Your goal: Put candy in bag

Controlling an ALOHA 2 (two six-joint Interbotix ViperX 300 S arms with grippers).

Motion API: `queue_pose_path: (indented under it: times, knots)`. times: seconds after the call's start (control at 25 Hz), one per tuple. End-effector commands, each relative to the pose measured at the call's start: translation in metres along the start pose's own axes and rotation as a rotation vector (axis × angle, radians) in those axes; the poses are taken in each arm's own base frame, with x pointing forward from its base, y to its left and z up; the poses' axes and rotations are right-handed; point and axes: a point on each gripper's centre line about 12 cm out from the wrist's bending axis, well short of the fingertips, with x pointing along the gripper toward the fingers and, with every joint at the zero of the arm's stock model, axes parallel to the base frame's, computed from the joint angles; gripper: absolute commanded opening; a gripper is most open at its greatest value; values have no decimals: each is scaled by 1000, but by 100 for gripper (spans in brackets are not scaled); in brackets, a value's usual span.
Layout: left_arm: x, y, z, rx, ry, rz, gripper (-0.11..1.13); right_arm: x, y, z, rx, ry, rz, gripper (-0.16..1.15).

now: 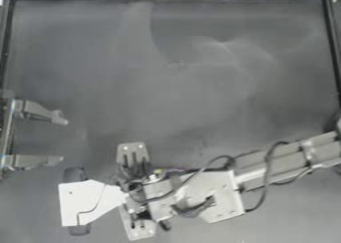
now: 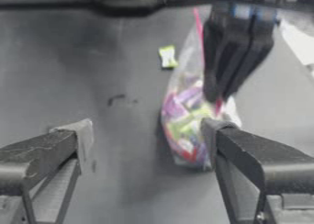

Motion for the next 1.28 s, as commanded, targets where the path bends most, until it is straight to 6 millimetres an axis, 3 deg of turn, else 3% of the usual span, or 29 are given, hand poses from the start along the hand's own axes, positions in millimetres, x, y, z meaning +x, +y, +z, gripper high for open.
queue_pose_path:
  times: [0.04,0.88,1.28]
  knots:
    - [11,-1,9,-2,9,-4,100,-39,-4,2,19,-91,26,4]
    - [73,-26,11,-36,85,-85,100,-41,1,-31,73,-182,23,4]
    - [94,-36,2,-71,102,-92,100,-44,0,-39,96,-223,9,4]
